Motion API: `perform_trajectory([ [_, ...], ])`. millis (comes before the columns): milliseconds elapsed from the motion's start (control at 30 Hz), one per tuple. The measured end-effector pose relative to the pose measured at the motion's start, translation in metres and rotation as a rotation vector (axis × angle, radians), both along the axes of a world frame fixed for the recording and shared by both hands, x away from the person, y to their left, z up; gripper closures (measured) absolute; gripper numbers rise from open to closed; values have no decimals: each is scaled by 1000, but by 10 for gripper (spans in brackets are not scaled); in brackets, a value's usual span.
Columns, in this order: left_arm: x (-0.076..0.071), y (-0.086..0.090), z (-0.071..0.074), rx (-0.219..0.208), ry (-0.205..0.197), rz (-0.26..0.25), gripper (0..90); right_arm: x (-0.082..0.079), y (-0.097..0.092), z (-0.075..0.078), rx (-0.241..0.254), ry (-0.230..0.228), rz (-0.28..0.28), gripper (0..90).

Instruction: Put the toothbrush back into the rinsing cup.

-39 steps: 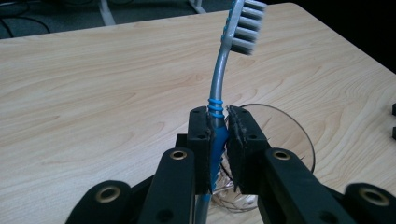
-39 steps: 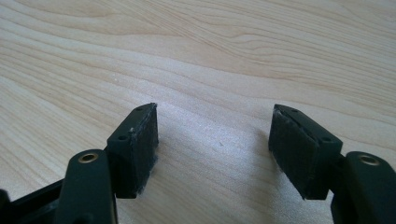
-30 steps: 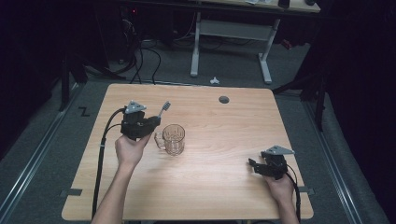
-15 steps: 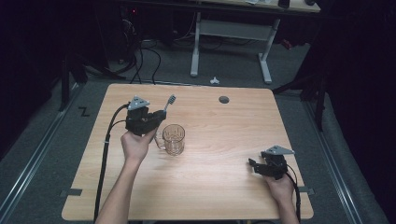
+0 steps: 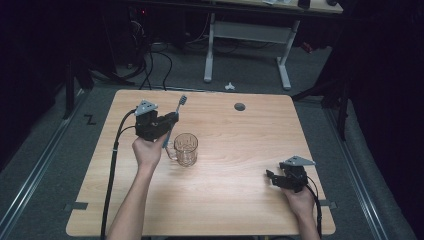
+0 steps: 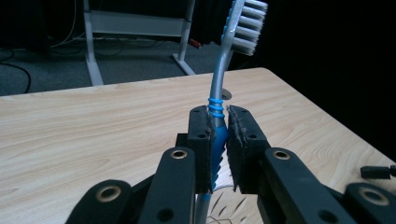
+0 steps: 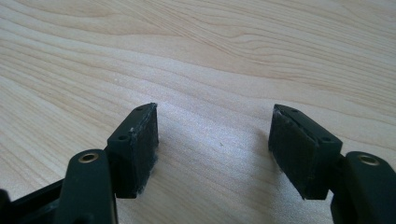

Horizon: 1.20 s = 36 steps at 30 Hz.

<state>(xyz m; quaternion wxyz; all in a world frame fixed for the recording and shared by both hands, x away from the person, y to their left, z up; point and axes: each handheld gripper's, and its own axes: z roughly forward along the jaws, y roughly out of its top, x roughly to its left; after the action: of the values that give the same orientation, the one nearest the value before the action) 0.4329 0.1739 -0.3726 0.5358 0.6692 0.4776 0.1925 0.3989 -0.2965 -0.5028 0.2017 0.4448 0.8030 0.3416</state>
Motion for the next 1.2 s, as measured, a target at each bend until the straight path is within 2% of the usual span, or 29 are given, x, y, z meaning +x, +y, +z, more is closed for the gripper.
perform_trajectory([
  [133, 3, 6, -6, -49, 6, 14, 802, 0, 0, 0, 0, 0, 1, 336],
  [400, 8, 10, -13, -101, 11, 26, 801, 0, 0, 0, 0, 0, 1, 336],
  [1200, 14, 0, -16, -107, -18, 23, 801, 0, 0, 0, 0, 0, 1, 336],
])
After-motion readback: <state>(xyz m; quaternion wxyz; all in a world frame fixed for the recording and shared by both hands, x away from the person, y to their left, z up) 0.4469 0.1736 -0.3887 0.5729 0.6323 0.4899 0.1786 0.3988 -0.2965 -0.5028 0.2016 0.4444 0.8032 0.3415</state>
